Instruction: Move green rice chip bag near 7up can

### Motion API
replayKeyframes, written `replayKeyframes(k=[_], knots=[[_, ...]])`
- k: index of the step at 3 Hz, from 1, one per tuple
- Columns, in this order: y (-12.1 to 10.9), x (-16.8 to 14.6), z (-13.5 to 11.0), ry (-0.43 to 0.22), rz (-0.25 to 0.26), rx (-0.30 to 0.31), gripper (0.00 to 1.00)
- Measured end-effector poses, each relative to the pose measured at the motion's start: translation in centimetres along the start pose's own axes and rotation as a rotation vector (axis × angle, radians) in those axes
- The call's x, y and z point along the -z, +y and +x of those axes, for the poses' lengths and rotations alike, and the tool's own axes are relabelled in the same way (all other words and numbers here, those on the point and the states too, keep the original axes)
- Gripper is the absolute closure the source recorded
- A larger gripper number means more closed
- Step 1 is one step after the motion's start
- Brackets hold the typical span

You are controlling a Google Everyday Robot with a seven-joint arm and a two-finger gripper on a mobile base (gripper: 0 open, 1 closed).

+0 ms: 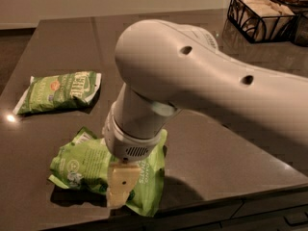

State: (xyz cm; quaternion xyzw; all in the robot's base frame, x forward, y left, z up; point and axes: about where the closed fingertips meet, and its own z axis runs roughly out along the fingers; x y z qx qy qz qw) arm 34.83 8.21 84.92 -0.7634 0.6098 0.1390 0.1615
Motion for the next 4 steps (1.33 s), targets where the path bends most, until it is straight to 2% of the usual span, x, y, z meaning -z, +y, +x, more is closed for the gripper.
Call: replayKeyframes(k=[3, 4], knots=[[-1.2, 0.7, 0.5, -0.004, 0.000, -0.101, 0.85], [-2.2, 2.0, 1.0, -0.014, 0.009, -0.141, 1.00]])
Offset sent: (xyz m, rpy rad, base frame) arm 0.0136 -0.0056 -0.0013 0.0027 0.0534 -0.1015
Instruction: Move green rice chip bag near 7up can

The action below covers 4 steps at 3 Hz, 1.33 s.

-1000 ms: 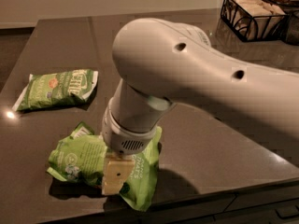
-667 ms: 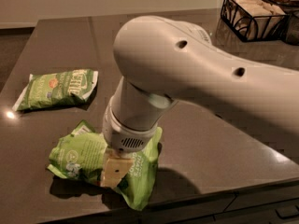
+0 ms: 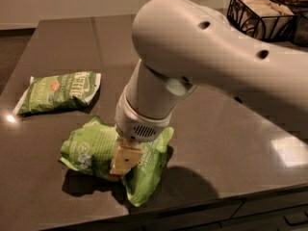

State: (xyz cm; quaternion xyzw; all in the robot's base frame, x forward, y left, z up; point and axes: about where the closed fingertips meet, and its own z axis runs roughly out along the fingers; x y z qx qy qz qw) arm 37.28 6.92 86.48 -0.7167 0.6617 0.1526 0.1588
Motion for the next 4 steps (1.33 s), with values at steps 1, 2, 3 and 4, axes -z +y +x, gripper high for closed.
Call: replayKeyframes(k=[1, 2, 3, 4], knots=[[-2.4, 2.7, 0.7, -0.016, 0.029, -0.034, 1.00], [-5.8, 5.0, 0.6, -0.031, 0.094, -0.077, 1.00], [-9.8, 7.2, 2.2, -0.018, 0.179, -0.158, 1.00], [-12.7, 8.7, 5.6, 0.026, 0.247, -0.247, 1.00]])
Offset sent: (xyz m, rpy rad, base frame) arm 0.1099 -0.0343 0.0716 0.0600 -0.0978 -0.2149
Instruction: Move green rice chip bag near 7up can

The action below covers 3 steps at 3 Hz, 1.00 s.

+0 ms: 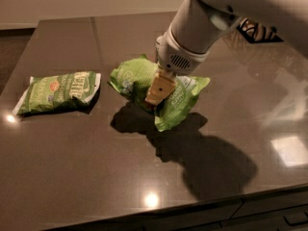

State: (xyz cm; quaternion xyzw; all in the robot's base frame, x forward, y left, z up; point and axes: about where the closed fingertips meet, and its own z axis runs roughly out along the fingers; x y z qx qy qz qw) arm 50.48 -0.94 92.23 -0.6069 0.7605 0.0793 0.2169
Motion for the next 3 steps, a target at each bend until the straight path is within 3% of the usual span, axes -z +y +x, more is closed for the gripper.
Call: replayKeyframes(k=[2, 3], knots=[[-4.4, 0.4, 5.4, 0.082, 0.075, -0.124, 1.00], [-5.9, 0.3, 6.6, 0.104, 0.096, -0.148, 1.00]])
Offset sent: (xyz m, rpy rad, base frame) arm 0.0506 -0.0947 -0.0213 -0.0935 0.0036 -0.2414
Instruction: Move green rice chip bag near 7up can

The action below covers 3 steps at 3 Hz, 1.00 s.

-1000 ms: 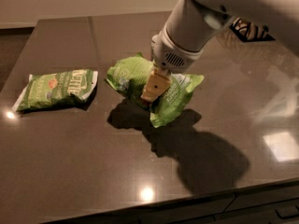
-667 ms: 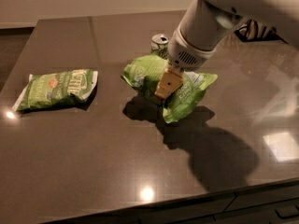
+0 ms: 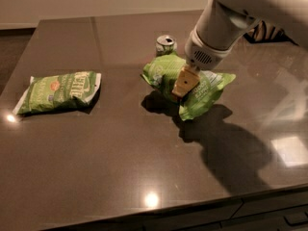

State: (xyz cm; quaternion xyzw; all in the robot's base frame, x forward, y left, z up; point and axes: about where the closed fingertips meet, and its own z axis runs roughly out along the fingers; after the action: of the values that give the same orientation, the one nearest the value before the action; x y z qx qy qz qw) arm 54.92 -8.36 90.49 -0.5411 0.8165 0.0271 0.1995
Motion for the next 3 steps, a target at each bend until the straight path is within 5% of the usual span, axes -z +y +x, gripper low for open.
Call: replayKeyframes(k=[3], knots=[[-1.22, -1.85, 0.46, -0.005, -0.020, -0.030, 0.37]])
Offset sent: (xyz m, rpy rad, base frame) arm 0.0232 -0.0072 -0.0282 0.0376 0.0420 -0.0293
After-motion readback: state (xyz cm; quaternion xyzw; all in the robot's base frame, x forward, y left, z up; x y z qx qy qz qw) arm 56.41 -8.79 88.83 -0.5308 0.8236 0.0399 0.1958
